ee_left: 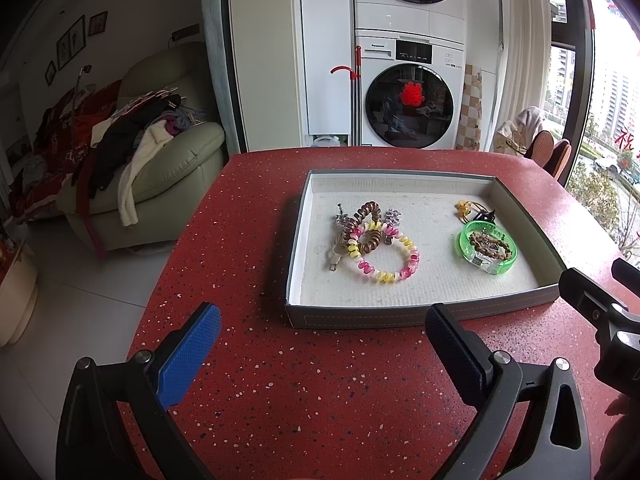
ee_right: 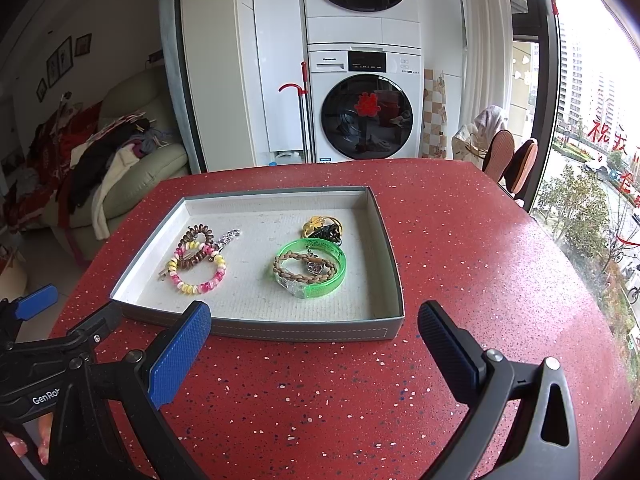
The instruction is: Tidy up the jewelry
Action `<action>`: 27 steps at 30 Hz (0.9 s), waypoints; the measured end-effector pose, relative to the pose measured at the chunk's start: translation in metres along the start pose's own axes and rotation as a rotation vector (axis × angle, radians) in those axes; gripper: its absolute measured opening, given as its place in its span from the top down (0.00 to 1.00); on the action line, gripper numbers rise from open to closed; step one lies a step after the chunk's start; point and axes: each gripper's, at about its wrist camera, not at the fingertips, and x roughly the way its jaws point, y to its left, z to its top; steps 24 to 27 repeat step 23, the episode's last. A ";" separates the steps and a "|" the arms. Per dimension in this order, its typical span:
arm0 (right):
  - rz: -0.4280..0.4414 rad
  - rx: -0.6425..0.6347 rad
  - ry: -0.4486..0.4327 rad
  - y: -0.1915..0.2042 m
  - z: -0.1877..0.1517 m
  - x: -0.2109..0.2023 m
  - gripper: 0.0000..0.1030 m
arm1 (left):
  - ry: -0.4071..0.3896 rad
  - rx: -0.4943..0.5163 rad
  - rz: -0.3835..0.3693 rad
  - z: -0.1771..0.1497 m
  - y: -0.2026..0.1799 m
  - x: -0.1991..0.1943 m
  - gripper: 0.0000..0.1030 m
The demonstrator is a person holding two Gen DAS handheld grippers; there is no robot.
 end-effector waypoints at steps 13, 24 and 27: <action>-0.002 0.000 0.000 0.001 0.000 0.000 0.00 | -0.006 -0.002 0.000 -0.001 0.002 -0.001 0.00; -0.001 0.000 0.000 0.000 0.000 0.000 0.00 | -0.016 0.007 0.004 0.000 -0.004 -0.002 0.00; -0.001 0.000 0.000 0.000 0.000 0.000 0.00 | -0.016 0.007 0.004 0.000 -0.004 -0.002 0.00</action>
